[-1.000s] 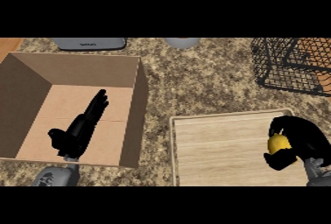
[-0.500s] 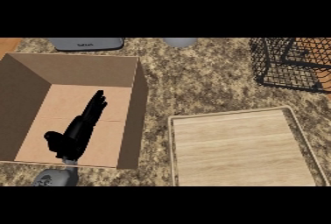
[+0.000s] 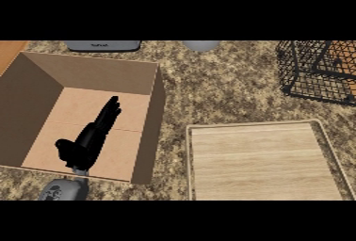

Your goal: Pick the lemon from the tray and place it in the tiered basket

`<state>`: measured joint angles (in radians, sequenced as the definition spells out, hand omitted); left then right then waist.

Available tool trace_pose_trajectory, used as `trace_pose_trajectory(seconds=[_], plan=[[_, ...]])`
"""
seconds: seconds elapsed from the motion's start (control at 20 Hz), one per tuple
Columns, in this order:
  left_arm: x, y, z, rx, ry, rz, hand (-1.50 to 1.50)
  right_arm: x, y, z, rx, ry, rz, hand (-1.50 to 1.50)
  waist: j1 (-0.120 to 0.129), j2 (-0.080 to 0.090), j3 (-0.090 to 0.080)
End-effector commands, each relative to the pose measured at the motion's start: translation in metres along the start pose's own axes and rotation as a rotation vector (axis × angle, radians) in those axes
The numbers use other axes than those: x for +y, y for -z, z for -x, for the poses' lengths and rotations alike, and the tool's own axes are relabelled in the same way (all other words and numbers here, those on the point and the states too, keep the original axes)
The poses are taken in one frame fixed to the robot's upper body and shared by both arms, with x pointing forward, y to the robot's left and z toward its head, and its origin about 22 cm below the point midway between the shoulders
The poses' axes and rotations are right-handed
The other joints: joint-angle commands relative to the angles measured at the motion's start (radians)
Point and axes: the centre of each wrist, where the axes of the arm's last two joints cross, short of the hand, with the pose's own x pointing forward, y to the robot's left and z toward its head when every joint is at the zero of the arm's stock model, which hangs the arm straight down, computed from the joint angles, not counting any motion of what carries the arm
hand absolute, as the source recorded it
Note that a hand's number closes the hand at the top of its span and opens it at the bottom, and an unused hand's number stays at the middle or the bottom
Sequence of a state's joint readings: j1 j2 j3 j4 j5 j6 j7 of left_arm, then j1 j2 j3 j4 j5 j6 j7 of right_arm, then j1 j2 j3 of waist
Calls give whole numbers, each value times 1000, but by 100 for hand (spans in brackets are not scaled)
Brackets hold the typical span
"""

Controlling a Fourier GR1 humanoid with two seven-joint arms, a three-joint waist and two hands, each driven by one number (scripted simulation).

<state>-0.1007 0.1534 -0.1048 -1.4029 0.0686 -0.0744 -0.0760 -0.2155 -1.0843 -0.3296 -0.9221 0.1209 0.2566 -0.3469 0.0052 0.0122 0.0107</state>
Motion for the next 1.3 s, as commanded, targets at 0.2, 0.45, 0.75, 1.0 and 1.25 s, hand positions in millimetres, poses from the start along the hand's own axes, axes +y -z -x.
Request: trace_pose_trajectory(seconds=[0.2,0.45,0.75,1.0,1.25], plan=[[-19,16,-3,-18,-9,64,0,-70,6,1,-91,111,45,150,65,10,-6],[0,21,-3,-33,0,70,0,-69,43,-33,-88,172,40,150,75,10,-9],[-15,14,3,-2,8,117,0,-75,78,-83,-49,171,-2,150,93,12,-10],[-16,24,-3,-8,16,98,0,-54,108,-115,-73,171,-54,150,87,14,-9],[-9,18,-5,-16,31,69,0,-11,133,-129,-87,149,-117,150,76,12,-8]])
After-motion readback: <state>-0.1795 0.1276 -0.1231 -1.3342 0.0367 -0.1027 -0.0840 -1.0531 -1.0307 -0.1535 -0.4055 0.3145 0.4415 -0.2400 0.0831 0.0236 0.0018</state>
